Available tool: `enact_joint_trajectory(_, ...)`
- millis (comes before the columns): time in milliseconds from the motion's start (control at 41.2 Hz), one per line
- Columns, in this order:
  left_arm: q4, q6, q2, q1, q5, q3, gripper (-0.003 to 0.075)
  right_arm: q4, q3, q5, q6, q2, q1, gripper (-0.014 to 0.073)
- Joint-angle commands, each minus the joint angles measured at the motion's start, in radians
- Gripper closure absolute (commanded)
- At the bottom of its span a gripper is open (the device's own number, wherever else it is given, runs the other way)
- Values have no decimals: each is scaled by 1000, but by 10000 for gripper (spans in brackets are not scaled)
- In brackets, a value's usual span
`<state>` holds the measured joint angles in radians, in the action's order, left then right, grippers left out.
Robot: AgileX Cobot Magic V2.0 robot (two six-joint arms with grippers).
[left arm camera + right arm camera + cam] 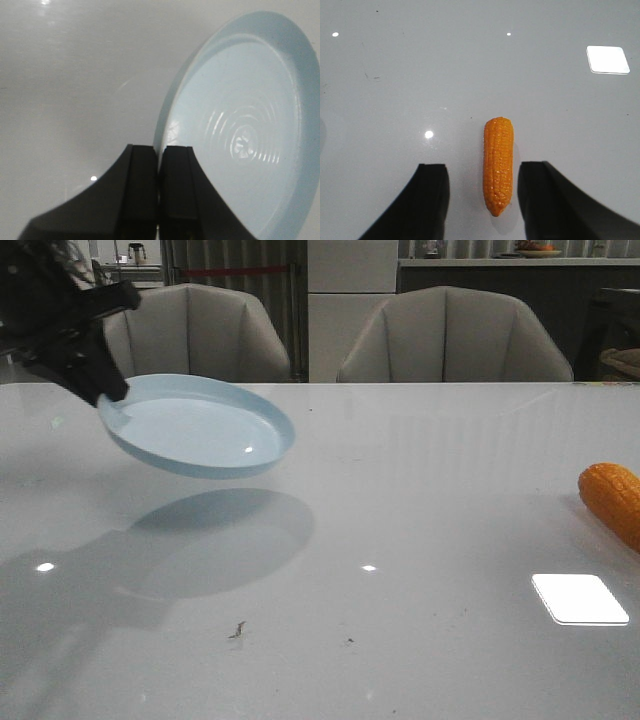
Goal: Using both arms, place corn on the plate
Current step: 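Grip the plate rim with the left gripper and carry it toward the table center, then set the plate down, open the left gripper and lift away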
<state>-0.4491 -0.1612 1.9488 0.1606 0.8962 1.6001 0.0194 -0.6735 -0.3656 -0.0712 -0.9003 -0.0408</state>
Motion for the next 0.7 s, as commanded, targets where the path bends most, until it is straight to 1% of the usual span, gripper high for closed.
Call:
enact_joint_trajectory(0, -65, 0, -42, 71, -42, 33, 627, 9, -36, 70, 8, 8, 3, 159)
enact_joint_trajectory(97, -67, 3, -27, 143, -51, 33, 627, 9, -36, 70, 8, 8, 3, 159)
enact_joint_trajectory(291, -67, 3, 39, 239, -52, 33, 627, 9, -36, 62, 8, 8, 3, 159)
enact_joint_trajectory(388, -67, 3, 61, 263, -59, 33, 627, 9, -36, 55, 8, 8, 3, 159)
enact_joint_trajectory(582, -60, 3, 111, 271, -71, 33, 627, 9, -36, 47, 8, 8, 3, 159)
enact_joint_trajectory(679, -27, 3, 131, 271, -82, 33, 621, 9, -36, 43, 8, 8, 3, 159)
